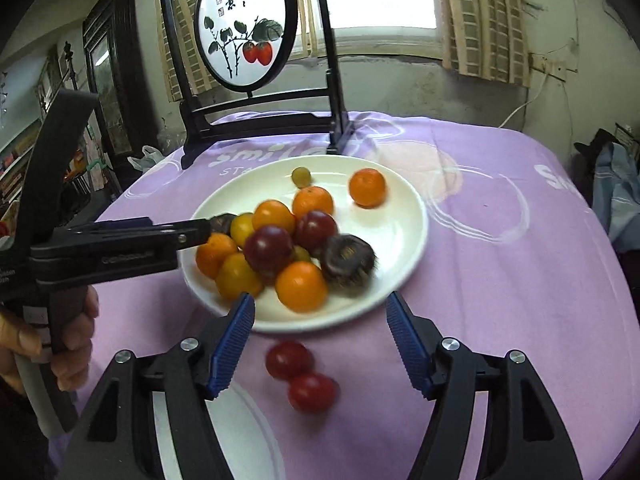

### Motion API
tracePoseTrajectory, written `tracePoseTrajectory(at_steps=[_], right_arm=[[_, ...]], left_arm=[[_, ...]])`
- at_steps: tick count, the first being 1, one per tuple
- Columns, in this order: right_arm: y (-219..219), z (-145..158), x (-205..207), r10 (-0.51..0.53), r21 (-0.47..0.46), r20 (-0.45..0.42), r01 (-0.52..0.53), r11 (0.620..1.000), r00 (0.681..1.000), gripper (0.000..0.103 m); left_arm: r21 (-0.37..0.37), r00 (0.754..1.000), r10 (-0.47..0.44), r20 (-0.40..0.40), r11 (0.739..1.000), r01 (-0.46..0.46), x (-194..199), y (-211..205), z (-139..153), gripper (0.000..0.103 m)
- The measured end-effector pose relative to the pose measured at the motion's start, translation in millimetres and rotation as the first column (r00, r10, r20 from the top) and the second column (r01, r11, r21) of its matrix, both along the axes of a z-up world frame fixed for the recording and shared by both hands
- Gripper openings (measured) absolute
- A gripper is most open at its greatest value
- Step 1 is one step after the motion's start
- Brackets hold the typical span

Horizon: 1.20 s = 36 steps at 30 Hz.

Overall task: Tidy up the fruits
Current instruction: 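Lower both held fruits onto the white plate and open both tools, then move both open tools back over the two red tomatoes, then grasp a red tomato with the right tool while the left tool grasps the other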

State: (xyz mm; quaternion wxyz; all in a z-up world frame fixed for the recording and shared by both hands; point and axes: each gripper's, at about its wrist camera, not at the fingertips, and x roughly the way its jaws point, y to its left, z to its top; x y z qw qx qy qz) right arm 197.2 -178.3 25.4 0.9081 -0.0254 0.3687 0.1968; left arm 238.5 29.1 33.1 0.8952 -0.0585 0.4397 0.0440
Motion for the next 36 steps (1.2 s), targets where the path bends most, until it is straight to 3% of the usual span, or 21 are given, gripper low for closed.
tracePoseTrajectory(at_steps=[5,12,21,27,29,31,36], right_arm=[[-4,-14,-29,0.026,-0.071,-0.015,-0.027,0.997,1.000,0.070],[10,-35,-50,0.076,-0.135,-0.060,-0.083,0.987,0.995,0.070],[19,-52,-39,0.069,-0.187,-0.100,-0.087,0.979,0.993,0.068],[25,-57,-19,0.066,-0.162,-0.132,-0.087,0.983,0.989,0.059],[29,-57,-13,0.065,-0.160,-0.134,-0.086,0.983,0.989,0.050],[32,-56,-9,0.064,-0.154,-0.134,-0.085,0.984,0.989,0.031],[19,-50,-12,0.030,-0.107,-0.156,-0.047,0.993,0.987,0.031]], left_arm=[[0.001,0.999,0.033,0.012,0.999,-0.033,-42,-6,-6,0.085],[-0.001,1.000,-0.011,-0.003,1.000,0.011,-84,-22,-16,0.088],[-0.037,0.999,-0.017,-0.046,0.999,0.015,-86,-16,-47,0.088],[-0.065,0.999,-0.022,-0.044,0.998,0.019,-84,-7,-47,0.088],[-0.071,0.998,-0.026,-0.050,0.997,0.023,-83,-7,-47,0.088],[-0.071,0.998,-0.032,-0.049,0.997,0.028,-82,-7,-47,0.088],[-0.053,0.998,-0.040,-0.048,0.998,0.037,-82,-13,-49,0.088]])
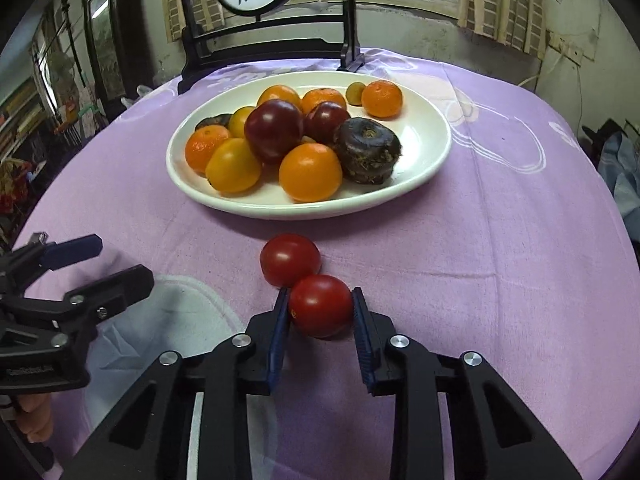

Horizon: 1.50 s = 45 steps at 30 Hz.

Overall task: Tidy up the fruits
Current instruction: 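Grasp a red tomato with the right tool while the left tool grasps the other, then lower both held tomatoes onto the white plate and open both tools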

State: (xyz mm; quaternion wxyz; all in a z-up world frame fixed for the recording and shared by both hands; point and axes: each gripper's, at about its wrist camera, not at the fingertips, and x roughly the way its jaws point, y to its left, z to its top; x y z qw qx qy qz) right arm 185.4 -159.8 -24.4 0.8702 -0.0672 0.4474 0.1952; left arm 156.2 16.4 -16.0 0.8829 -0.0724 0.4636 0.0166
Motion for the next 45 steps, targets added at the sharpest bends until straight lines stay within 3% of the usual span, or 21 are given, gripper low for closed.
tracePoseTrajectory(at_steps=[10,14,18,26,28,29,35,45], right_arm=[[-55,12,-18,-0.092,0.056,0.026,0.091,0.994,0.995,0.031],[-71,20,-18,-0.124,0.095,0.042,0.119,0.988,0.991,0.031],[-74,22,-18,-0.133,0.105,0.046,0.127,0.986,0.990,0.031],[-70,23,-21,-0.124,0.089,0.057,0.118,0.989,0.991,0.031],[-69,21,-19,-0.124,0.083,0.050,0.120,0.989,0.991,0.031],[-69,20,-19,-0.125,0.080,0.048,0.121,0.989,0.991,0.031],[-67,21,-20,-0.120,0.078,0.060,0.115,0.990,0.991,0.031],[-54,28,-24,-0.074,0.138,0.058,0.065,0.988,0.996,0.031]], left_arm=[[0.054,0.993,-0.117,0.006,0.992,0.116,-6,-45,-2,0.088],[0.120,0.986,-0.167,0.007,0.979,0.165,3,-69,-6,0.086],[0.130,0.981,-0.192,-0.040,0.972,0.196,26,-87,-17,0.073],[0.156,0.989,-0.144,-0.043,0.976,0.149,58,-103,-17,0.058],[0.150,0.987,-0.155,-0.036,0.976,0.158,58,-107,-15,0.032],[0.149,0.984,-0.172,-0.037,0.973,0.175,57,-109,-14,0.029],[0.115,0.983,-0.177,-0.053,0.977,0.182,41,-97,-8,0.029],[0.126,0.977,-0.204,0.060,0.973,0.195,0,-56,45,0.029]])
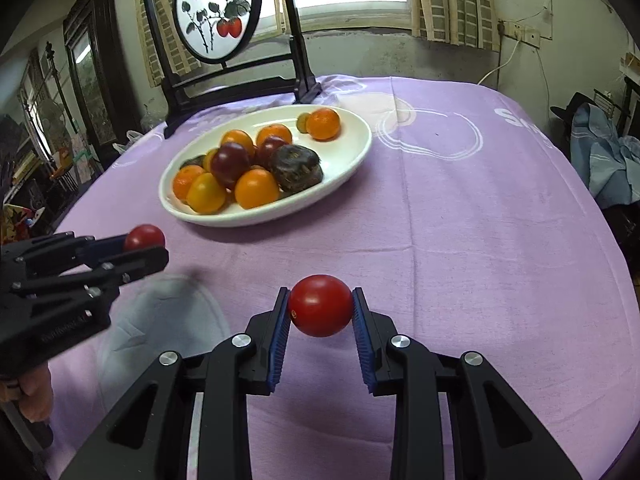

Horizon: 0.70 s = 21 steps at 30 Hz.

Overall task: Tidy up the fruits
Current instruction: 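Lower both held tomatoes onto the white plate and open both tools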

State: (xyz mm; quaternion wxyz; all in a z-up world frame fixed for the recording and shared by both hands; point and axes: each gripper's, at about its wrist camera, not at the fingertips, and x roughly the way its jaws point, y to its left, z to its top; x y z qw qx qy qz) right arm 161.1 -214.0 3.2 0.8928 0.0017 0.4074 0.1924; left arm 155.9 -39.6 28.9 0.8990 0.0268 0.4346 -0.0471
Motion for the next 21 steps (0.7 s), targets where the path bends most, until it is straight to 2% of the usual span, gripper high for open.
tracePoseTrajectory(at_steps=[2,6,12,16,21], right_arm=[[7,9,1,0.027,0.020,-0.001,-0.027,0.999,1.000,0.031],[26,28,12,0.060,-0.013,0.053,-0.059,0.998,0.997,0.031],[57,48,60,0.078,-0.014,0.099,-0.077,0.997,0.992,0.031],[70,42,96,0.049,-0.005,0.094,-0.048,0.999,0.994,0.031],[77,20,137,0.009,-0.021,0.030,-0.008,1.000,1.000,0.031]], left_arm=[[0.011,0.999,0.004,0.038,1.000,-0.005,3,7,14,0.029],[0.020,0.997,0.038,0.073,0.999,-0.039,22,21,30,0.029],[0.023,0.990,0.123,0.066,0.992,-0.125,77,45,27,0.028],[0.032,0.985,0.167,0.036,0.985,-0.169,114,55,12,0.028],[0.034,0.977,0.213,0.024,0.976,-0.213,142,59,-3,0.029]])
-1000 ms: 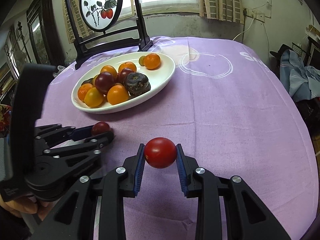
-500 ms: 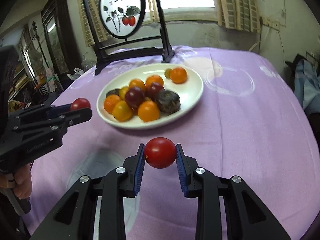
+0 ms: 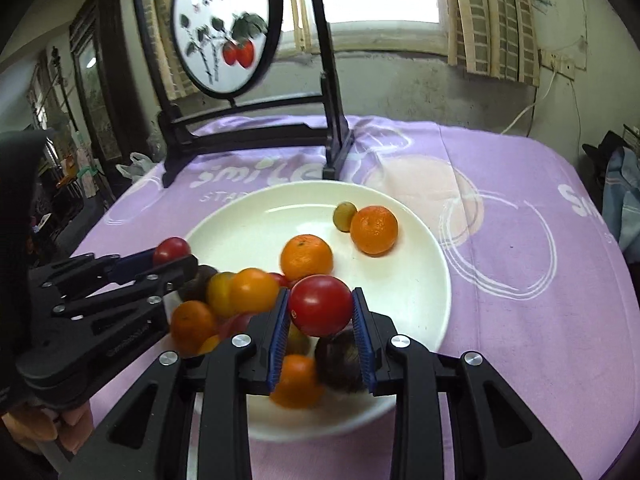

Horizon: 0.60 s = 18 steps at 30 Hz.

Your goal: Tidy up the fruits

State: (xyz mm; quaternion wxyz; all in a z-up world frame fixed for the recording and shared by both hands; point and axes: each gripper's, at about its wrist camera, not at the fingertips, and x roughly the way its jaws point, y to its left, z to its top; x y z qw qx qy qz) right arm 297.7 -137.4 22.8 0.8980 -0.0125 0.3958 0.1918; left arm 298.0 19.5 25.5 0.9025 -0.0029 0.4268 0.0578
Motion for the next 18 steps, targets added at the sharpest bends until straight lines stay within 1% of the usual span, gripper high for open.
tracePoseTrajectory(at_steps=[2,3,4,5,6,7,9,12,13,14,15,17,18], right_arm=[[0,-5,7,-0.014,0.000,-0.006,0.014,1.000,1.000,0.032],[-1,-6,9,-0.021,0.001,-0.007,0.021,1.000,1.000,0.039],[-2,-6,9,-0.028,0.004,-0.003,0.028,1.000,1.000,0.044],[-4,-6,9,-0.033,0.008,0.002,0.033,0.999,0.999,0.046],[-4,-6,8,-0.033,0.009,0.005,0.033,0.999,0.999,0.048],[-6,-5,7,-0.036,0.009,0.008,0.036,0.999,0.999,0.051],[-10,-3,2,-0.042,0.010,0.015,0.042,0.999,0.999,0.054],[-16,1,-8,-0.044,0.007,0.018,0.044,0.999,0.999,0.056],[-19,2,-14,-0.047,0.005,0.019,0.047,0.999,0.999,0.060],[-21,3,-20,-0.048,0.002,0.020,0.048,0.999,0.999,0.061],[-22,4,-25,-0.047,-0.001,0.020,0.047,0.999,0.999,0.062],[-26,3,-40,-0.043,-0.015,0.012,0.043,0.999,0.999,0.068],[-28,3,-48,-0.040,-0.020,0.011,0.041,0.999,0.999,0.073]], left_arm=[[-0.005,1.000,0.002,-0.009,1.000,-0.003,8,-1,-5,0.029],[-0.005,1.000,0.004,-0.011,1.000,-0.004,10,-2,-8,0.030],[-0.002,1.000,0.014,-0.011,1.000,-0.014,13,-3,-10,0.033],[0.001,1.000,0.025,-0.008,1.000,-0.025,14,-3,-10,0.040],[0.001,0.999,0.037,-0.002,0.999,-0.037,14,-4,-10,0.057],[0.007,0.999,0.051,0.004,0.999,-0.051,13,-4,-9,0.068],[0.012,0.998,0.056,0.019,0.998,-0.056,9,-6,-5,0.069],[0.009,0.999,0.044,0.019,0.999,-0.044,0,-9,1,0.070],[0.006,0.999,0.044,0.023,0.999,-0.044,-4,-10,3,0.072],[0.002,0.999,0.043,0.025,0.999,-0.043,-7,-10,5,0.074],[-0.003,0.999,0.044,0.027,0.999,-0.044,-13,-11,7,0.077],[-0.014,0.998,0.043,0.035,0.999,-0.043,-26,-12,11,0.079],[-0.020,0.998,0.041,0.037,0.999,-0.040,-32,-12,12,0.081]])
